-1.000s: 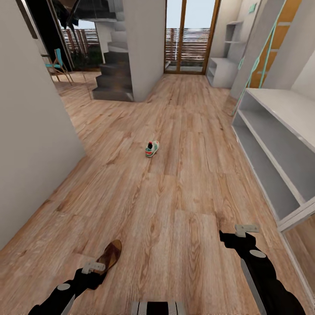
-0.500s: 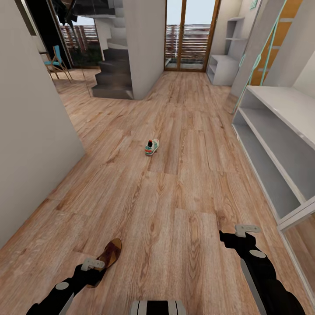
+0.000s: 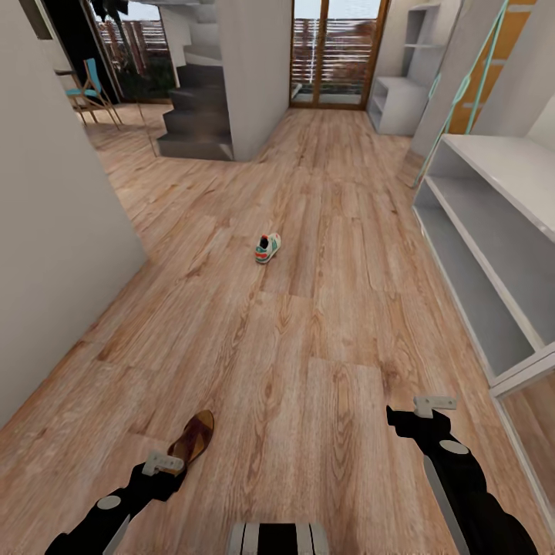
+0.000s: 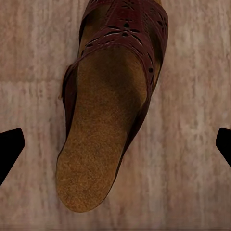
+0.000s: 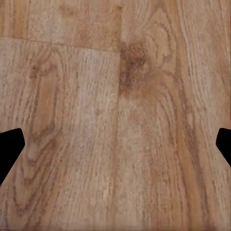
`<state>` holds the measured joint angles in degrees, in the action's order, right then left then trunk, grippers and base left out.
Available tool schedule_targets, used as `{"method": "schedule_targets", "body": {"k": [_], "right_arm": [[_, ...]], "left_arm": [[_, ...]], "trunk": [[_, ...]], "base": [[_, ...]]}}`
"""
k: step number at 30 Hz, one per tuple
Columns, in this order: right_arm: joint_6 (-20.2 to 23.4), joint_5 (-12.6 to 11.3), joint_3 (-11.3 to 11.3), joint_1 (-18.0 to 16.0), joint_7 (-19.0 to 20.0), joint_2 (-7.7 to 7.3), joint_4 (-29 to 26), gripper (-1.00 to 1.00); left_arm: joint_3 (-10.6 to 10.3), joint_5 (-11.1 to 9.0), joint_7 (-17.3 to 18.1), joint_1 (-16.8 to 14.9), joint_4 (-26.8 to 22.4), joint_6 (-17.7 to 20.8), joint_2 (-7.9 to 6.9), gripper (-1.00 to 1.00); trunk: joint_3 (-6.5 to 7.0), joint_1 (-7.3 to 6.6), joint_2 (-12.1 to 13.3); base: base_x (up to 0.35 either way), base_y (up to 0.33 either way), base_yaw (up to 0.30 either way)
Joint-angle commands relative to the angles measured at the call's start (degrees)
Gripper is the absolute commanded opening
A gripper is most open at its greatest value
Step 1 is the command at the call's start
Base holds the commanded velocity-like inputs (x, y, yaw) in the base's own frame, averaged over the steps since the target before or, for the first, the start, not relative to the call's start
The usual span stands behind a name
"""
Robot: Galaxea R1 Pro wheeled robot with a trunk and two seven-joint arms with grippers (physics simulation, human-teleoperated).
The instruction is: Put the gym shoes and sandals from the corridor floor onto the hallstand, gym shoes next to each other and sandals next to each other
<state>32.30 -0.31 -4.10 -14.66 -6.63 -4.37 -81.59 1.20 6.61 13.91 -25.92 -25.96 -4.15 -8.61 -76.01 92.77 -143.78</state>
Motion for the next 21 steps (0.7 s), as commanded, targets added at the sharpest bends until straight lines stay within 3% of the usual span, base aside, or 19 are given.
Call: {"method": "schedule_targets", "body": {"k": [1, 16, 21], "right_arm": [[0.31, -0.04, 0.06, -0.02, -0.22, -0.02, -0.07, 1.00], [0.31, -0.03, -0.02, -0.02, -0.22, -0.02, -0.09, 1.00], [0.31, -0.04, -0.03, -0.02, -0.22, -0.02, -0.12, 1.00]], "left_arm": [[0.13, 0.60, 0.15, -0.02, 0.02, -0.31, 0.00, 1.00], [0.12, 0.60, 0.15, -0.09, -0.09, -0.43, -0.05, 1.00], [0.12, 0.65, 0.15, -0.09, -0.13, -2.07, -0.14, 1.00]], "trunk": [[-0.34, 0.01, -0.03], [-4.96, 0.40, -0.23], [-6.08, 0.48, -0.27]], "base": [[0.000, 0.000, 0.000], [0.000, 0.000, 0.000], [0.000, 0.000, 0.000]]}}
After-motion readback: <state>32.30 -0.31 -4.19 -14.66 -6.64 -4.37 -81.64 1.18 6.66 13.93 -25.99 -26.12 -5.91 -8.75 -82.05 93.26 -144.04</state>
